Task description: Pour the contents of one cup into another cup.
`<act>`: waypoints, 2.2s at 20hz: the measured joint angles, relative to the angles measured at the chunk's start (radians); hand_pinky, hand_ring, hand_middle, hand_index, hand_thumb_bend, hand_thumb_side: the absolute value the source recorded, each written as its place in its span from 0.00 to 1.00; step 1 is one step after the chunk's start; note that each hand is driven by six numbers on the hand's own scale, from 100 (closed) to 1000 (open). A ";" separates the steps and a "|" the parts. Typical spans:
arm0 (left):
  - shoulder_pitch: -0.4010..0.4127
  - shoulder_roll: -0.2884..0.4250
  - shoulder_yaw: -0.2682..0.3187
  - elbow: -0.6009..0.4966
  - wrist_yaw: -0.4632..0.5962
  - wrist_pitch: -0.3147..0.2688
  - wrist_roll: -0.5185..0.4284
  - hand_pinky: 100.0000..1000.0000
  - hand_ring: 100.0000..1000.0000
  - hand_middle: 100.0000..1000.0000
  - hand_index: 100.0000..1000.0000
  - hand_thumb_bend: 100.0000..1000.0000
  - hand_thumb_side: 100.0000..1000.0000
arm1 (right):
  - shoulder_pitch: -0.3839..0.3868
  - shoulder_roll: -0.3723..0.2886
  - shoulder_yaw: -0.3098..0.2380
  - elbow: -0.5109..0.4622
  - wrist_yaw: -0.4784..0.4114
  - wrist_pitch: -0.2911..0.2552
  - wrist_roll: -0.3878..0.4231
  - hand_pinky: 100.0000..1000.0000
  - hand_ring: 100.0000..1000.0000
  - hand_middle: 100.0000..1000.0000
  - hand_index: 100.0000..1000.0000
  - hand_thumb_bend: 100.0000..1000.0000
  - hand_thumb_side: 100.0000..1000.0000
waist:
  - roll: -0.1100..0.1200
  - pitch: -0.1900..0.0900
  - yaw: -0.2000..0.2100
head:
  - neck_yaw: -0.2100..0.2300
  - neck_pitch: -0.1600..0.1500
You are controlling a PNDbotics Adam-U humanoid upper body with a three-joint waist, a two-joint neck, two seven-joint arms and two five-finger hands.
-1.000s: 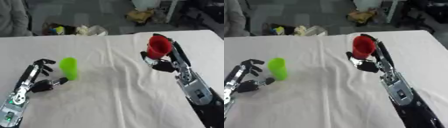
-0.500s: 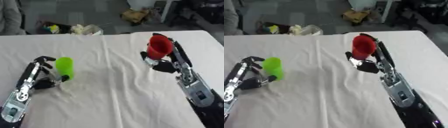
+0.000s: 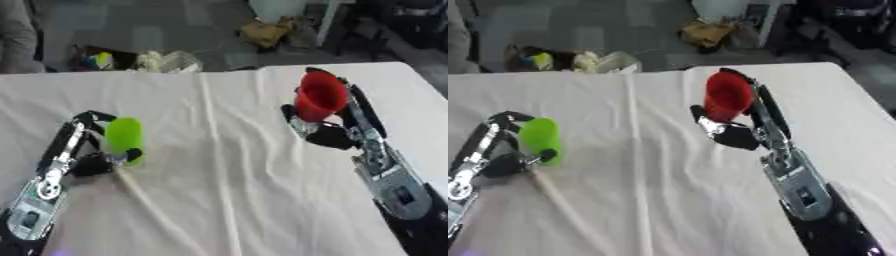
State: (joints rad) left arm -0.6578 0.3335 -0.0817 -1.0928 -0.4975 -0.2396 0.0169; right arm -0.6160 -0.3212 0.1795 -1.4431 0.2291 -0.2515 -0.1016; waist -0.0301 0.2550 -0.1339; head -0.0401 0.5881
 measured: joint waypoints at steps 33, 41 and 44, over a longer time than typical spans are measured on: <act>0.043 -0.028 -0.025 -0.049 0.122 0.038 -0.015 0.40 0.27 0.35 0.49 0.03 0.33 | 0.017 -0.005 0.000 -0.032 -0.026 0.006 0.003 0.88 0.90 0.13 0.47 0.00 0.15 | -0.004 -0.040 0.017 | 0.003 0.009; 0.108 0.002 -0.037 -0.195 0.146 0.062 -0.031 0.40 0.27 0.35 0.49 0.06 0.32 | 0.017 -0.055 0.010 -0.106 -0.052 0.026 0.031 0.88 0.89 0.15 0.48 0.00 0.13 | -0.015 -0.072 0.034 | 0.003 0.022; 0.118 0.003 -0.061 -0.231 0.146 0.061 -0.058 0.40 0.27 0.35 0.49 0.07 0.32 | 0.005 -0.074 0.017 -0.126 -0.055 0.032 0.052 0.88 0.89 0.16 0.48 0.00 0.11 | -0.017 -0.086 0.044 | 0.003 0.027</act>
State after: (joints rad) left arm -0.5395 0.3363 -0.1424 -1.3240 -0.3519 -0.1789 -0.0413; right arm -0.6106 -0.3954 0.1963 -1.5690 0.1742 -0.2198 -0.0495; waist -0.0473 0.1694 -0.0900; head -0.0372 0.6146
